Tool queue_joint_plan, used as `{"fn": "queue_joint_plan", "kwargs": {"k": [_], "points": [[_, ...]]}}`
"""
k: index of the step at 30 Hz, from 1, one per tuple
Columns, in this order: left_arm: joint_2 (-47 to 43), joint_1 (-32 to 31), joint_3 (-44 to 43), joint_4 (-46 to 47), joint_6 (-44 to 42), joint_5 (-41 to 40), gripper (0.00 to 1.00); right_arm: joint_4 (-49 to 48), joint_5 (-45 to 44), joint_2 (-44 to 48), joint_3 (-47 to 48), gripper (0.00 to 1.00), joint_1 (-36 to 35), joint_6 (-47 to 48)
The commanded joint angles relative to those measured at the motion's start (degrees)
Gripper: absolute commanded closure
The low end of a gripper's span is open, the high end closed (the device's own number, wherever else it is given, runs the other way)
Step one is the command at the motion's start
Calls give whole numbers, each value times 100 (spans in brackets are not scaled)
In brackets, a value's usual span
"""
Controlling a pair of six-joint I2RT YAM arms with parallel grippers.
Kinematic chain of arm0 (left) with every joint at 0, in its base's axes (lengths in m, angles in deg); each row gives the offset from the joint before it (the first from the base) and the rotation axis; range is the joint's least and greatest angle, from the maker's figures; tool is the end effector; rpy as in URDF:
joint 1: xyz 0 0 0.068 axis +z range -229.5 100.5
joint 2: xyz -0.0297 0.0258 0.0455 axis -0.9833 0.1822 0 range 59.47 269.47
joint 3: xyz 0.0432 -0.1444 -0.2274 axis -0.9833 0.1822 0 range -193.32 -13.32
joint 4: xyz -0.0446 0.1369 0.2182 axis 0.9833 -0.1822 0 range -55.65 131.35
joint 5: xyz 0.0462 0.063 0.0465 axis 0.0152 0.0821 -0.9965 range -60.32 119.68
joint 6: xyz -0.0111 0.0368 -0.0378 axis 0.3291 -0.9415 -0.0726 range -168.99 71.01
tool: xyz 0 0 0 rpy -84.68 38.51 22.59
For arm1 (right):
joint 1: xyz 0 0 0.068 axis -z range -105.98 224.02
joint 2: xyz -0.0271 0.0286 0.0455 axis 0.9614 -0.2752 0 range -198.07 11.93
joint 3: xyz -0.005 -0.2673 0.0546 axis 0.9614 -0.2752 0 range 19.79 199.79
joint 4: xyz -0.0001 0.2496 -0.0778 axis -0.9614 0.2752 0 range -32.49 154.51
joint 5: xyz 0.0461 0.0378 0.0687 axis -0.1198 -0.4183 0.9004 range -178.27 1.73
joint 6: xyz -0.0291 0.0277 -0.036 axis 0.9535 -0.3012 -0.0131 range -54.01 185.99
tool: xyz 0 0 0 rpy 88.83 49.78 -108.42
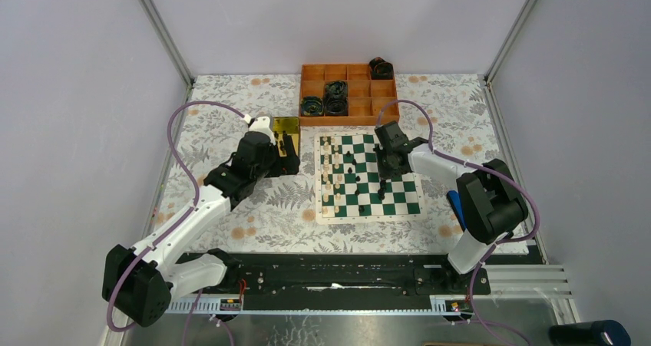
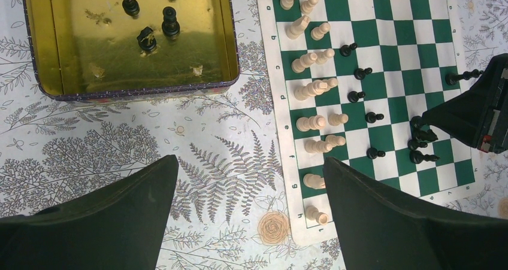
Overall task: Set up the chess pieces on the board
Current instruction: Pick up the chess piece from the chessboard, then place the chess piece on the chessboard.
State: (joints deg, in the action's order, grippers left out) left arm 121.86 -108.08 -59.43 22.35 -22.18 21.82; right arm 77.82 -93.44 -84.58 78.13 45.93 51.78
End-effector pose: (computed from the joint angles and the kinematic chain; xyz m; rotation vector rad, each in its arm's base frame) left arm 0.2119 -0.1099 0.2732 -0.0445 2.2075 -0.3963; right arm 0.2987 0.1559 0.1783 -0.2806 2.5776 0.1551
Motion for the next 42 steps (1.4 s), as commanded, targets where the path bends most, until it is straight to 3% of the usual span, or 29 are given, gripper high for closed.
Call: {"fn": "queue_joint_plan", "kwargs": {"k": [1,5,8,23,42], "points": [[-8,-34,39,301,-124,52,1,139,-149,-11,247,86,-88,-18],[-25,-34,38,301,-117,48,1,178,-189,31,292,97,-104,4],[-34,-32,29,300,-114,45,1,248,-231,42,379,100,-110,28],[-34,-34,83,327,-62,39,1,490,-792,-159,1027,100,-87,227],[-19,-33,81,296,-115,0,1,1176,-469,-1102,2379,99,978,220]]}}
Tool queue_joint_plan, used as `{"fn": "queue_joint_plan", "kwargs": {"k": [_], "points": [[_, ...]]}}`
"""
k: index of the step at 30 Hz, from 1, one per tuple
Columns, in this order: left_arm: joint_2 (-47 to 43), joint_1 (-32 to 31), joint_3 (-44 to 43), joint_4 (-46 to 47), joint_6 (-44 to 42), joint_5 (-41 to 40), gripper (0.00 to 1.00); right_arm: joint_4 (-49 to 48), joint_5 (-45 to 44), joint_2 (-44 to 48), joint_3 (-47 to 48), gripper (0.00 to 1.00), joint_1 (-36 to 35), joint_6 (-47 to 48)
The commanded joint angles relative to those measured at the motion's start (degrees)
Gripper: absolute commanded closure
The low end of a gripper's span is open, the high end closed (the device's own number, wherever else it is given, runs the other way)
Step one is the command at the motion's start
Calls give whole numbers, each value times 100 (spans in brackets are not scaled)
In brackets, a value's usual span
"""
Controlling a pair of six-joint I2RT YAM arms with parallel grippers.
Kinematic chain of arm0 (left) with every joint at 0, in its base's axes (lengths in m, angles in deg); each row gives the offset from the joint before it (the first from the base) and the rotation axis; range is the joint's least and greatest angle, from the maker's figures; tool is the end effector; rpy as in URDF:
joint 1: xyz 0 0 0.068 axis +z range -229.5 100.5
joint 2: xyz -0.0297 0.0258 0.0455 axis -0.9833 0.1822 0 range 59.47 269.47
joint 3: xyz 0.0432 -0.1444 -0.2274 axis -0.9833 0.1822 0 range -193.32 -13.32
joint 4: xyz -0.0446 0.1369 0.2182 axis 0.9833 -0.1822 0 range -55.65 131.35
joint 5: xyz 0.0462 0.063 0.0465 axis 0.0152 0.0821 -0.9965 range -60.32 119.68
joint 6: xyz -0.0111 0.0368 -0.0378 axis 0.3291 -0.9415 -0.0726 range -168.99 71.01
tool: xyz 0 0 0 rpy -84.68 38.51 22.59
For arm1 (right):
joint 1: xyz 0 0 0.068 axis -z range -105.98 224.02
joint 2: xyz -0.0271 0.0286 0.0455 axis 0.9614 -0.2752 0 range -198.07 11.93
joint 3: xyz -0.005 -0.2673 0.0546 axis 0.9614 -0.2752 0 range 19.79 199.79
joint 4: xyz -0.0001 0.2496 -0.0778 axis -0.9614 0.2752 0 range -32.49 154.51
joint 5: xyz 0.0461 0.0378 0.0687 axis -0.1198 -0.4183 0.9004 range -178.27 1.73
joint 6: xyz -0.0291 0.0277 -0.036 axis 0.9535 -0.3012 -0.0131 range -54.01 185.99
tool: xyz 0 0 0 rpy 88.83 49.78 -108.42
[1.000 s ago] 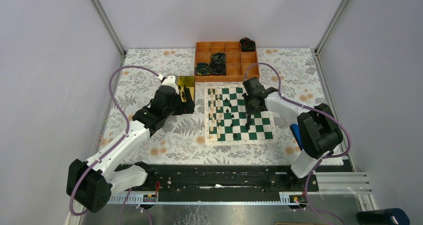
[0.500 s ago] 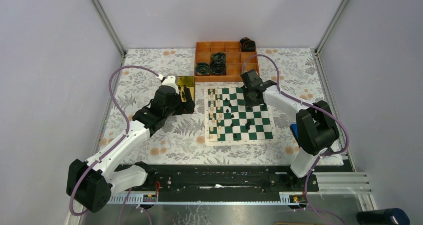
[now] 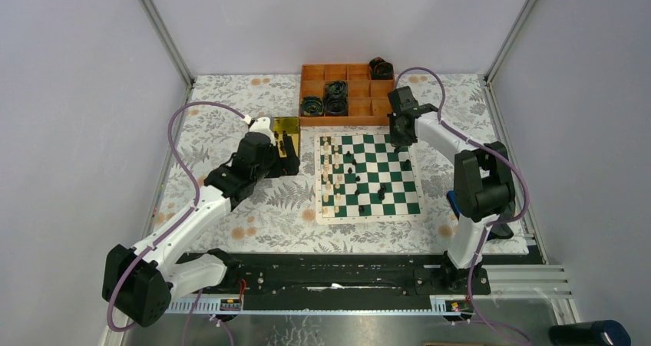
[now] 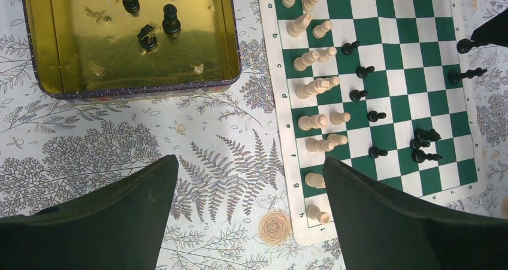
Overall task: Set up the chess pieces on the board
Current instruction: Place the chess piece on the chessboard.
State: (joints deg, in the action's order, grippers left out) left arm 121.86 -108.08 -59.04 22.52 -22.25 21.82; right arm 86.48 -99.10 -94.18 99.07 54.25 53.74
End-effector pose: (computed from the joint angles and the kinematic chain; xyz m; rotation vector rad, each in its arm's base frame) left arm 0.2116 -0.1098 0.2711 -0.0428 2.2111 -0.3938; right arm 0.3790 0.1292 0.2200 -0.0920 2.5173 -0.0155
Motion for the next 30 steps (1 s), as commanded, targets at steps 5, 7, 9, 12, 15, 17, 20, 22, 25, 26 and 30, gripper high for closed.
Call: {"fn": "queue_joint_plan", "kwargs": {"k": [5,7,9,12,15,17,20,22,25,26,30], "points": [[18,-34,43,309,-108,12,1,322,147,-283,289,99,319,-4],[33,-33,45,326,-99,25,1,320,177,-344,283,99,372,-14],[44,-34,53,343,-86,38,1,283,210,-407,280,99,401,-14],[57,-33,60,353,-81,43,1,247,213,-482,304,99,436,-23],[67,-34,52,362,-78,48,1,231,207,-560,348,99,477,-23],[71,-34,53,362,-80,43,1,231,231,-614,380,99,503,-17],[70,-33,62,361,-74,43,1,228,248,-687,403,99,540,-14],[76,-34,58,362,-73,37,1,206,265,-700,391,99,565,-14],[88,-34,51,362,-64,37,1,195,286,-728,401,99,591,-6],[104,-31,52,362,-56,39,1,173,296,-735,403,99,612,-5],[135,-34,21,371,-38,43,1,158,331,-753,427,99,631,20]]}}
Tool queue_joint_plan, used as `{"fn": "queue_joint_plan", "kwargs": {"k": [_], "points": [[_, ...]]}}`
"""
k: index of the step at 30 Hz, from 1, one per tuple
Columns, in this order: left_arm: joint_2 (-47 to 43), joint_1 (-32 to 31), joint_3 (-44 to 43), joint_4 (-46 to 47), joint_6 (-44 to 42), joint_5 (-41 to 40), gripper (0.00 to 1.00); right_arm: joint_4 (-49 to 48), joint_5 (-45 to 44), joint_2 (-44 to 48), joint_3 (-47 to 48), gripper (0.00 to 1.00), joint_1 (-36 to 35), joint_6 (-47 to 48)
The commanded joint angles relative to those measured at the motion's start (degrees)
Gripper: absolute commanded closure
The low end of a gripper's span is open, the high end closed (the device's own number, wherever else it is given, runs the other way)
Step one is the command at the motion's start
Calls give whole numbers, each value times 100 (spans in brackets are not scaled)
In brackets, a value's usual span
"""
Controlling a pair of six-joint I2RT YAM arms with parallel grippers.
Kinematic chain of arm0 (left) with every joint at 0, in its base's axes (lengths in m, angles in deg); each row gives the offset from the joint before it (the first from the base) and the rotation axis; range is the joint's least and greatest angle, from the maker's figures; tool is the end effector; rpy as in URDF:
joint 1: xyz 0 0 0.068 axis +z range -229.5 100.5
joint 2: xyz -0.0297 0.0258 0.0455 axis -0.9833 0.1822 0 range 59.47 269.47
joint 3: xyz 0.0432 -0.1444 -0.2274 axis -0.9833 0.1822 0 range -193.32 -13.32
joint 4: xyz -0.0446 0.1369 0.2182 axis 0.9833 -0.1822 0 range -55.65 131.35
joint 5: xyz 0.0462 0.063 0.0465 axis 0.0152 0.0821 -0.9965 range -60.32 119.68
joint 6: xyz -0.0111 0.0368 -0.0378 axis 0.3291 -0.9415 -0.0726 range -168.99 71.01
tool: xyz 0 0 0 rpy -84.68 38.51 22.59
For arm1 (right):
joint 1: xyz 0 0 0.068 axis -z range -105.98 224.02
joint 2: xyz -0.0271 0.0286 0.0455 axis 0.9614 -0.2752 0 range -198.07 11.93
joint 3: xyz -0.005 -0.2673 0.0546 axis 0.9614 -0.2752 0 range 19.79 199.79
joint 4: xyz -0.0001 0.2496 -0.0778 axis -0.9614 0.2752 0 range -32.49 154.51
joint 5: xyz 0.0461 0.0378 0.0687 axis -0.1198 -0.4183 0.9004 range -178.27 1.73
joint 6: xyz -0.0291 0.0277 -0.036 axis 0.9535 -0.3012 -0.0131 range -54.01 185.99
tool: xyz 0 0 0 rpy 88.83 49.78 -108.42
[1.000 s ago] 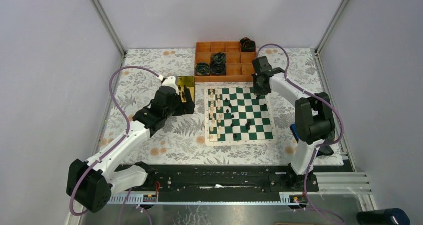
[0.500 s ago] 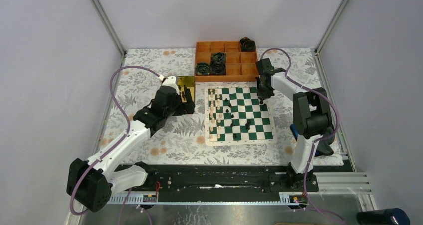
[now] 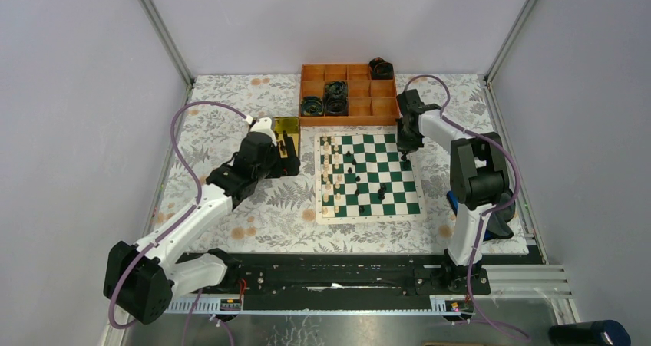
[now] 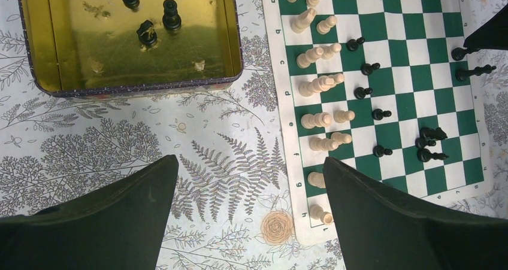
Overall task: Set up the chess pieces on the board
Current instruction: Place the chess piece on the chessboard.
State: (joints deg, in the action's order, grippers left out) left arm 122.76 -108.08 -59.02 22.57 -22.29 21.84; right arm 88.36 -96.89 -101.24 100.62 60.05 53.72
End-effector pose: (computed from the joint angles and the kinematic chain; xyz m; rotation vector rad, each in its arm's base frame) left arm 0.2138 -0.1110 0.2676 -0.0407 2.2257 -0.3865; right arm 0.4014 0.0944 0.1784 0.0082 2.6527 -0.0509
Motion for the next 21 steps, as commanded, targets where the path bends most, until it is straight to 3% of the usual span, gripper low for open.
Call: {"fn": "queue_joint_plan", "kwargs": {"k": [1,12,21], "points": [[56,-34,15,371,-25,45,1,-35,119,-54,281,99,59,23],[156,-34,-45,384,-7,54,1,-27,213,-210,424,97,143,50],[181,-34,-72,384,-24,37,1,-44,317,-252,388,73,149,37]]}}
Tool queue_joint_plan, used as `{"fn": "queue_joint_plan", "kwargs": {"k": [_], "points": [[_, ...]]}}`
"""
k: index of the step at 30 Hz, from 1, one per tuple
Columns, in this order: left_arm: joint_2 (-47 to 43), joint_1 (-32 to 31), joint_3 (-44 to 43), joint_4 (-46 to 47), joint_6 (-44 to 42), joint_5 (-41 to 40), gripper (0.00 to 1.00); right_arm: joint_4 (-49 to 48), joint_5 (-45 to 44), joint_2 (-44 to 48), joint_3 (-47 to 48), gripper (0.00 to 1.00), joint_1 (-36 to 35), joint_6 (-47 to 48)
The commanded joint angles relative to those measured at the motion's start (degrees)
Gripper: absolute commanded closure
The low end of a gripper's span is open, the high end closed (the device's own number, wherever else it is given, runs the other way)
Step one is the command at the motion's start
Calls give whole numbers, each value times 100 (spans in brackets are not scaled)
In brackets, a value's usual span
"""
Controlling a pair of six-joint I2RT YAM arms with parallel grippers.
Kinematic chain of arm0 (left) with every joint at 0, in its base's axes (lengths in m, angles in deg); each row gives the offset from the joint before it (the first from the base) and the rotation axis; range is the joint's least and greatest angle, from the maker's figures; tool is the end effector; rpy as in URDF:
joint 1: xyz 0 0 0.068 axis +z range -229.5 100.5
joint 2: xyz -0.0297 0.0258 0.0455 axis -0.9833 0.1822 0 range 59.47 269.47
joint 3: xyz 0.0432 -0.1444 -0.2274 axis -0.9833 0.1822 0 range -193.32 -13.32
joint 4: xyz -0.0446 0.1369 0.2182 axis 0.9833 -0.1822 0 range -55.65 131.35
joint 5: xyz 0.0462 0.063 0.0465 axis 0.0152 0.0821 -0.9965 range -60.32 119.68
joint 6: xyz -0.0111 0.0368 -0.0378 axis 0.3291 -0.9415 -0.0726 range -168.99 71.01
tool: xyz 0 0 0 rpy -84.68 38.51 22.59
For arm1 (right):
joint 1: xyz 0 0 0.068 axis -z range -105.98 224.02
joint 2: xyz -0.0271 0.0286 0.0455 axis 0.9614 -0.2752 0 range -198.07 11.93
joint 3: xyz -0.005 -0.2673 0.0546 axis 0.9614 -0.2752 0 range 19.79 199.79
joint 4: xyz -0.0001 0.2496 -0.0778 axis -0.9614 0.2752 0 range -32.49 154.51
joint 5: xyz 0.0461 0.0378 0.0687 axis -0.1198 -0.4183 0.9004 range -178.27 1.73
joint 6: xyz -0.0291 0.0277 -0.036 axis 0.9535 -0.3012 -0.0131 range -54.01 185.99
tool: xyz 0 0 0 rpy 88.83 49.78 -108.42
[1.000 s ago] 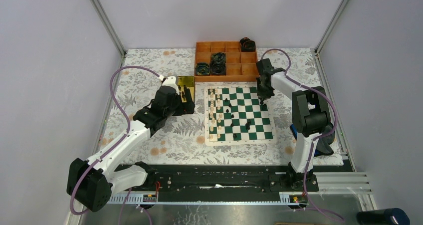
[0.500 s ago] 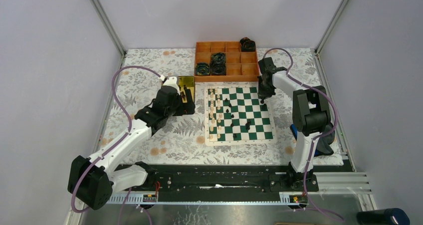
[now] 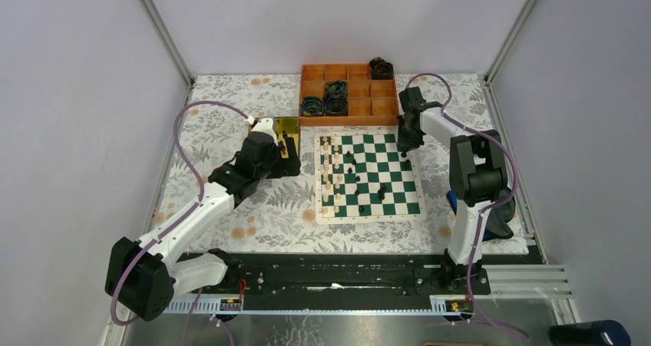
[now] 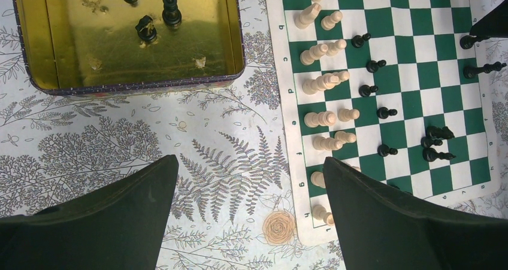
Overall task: Set up the chess pieces on the board
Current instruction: Place the chess piece on the chessboard.
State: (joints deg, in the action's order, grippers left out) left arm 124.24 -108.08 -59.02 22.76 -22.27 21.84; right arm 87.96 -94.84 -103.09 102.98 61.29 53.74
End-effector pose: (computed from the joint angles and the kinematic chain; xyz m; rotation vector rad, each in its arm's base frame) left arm 0.2174 -0.1129 0.2621 -0.0393 2.2472 -0.3758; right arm 0.4129 0.0892 0.1777 0.0263 2.6452 -0.0068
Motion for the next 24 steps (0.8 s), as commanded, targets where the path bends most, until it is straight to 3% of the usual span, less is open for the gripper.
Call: {"fn": "queue_joint_plan", "kwargs": {"k": [1,18,24], "points": [[35,-34,-73,365,-27,37,1,-5,112,-58,153,71,18,38],[-245,-33,-29,330,-58,-142,1,513,-23,385,1006,57,17,132],[-455,-34,158,291,21,-205,1,380,162,959,741,44,-214,406]]}}
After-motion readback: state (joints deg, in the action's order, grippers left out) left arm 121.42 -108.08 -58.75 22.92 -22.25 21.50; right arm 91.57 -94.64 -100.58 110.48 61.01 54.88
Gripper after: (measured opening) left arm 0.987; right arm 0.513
